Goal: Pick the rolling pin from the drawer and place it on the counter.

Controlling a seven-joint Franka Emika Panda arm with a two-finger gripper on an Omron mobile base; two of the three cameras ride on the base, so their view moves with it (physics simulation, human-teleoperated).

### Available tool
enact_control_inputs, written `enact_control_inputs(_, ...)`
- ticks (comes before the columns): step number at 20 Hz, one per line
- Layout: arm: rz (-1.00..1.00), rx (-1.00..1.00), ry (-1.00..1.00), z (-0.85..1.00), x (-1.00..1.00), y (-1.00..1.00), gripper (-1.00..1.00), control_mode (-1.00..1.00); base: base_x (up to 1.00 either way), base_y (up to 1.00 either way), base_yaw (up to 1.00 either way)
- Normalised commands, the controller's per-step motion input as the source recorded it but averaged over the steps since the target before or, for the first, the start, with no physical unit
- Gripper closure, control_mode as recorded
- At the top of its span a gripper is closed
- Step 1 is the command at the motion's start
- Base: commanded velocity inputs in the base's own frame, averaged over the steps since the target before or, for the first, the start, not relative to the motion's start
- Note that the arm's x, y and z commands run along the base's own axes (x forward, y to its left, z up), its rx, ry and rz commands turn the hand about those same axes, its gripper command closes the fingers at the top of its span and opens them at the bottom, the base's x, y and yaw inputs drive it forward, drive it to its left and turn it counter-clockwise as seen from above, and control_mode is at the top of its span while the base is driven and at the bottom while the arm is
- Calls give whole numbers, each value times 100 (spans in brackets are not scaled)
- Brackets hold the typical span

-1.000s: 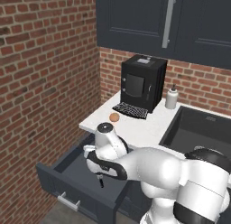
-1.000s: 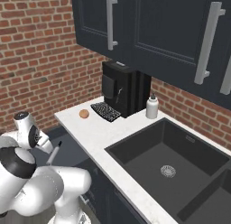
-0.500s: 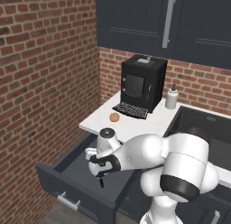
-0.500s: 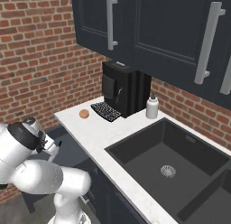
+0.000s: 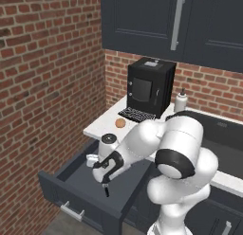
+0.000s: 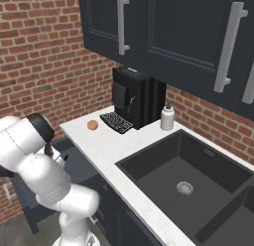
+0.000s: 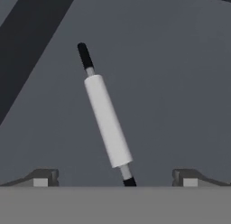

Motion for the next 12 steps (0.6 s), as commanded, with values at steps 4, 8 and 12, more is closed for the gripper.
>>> enact_control_inputs(4,0,-1,3,-17,29,9,-100,-100,0,0,0)
enact_control_inputs(8,0,0,1,-27,27,0,-100,-100,0,0,0)
enact_control_inputs(12,0,-3,0,-47,10,1,-100,-100,0,0,0)
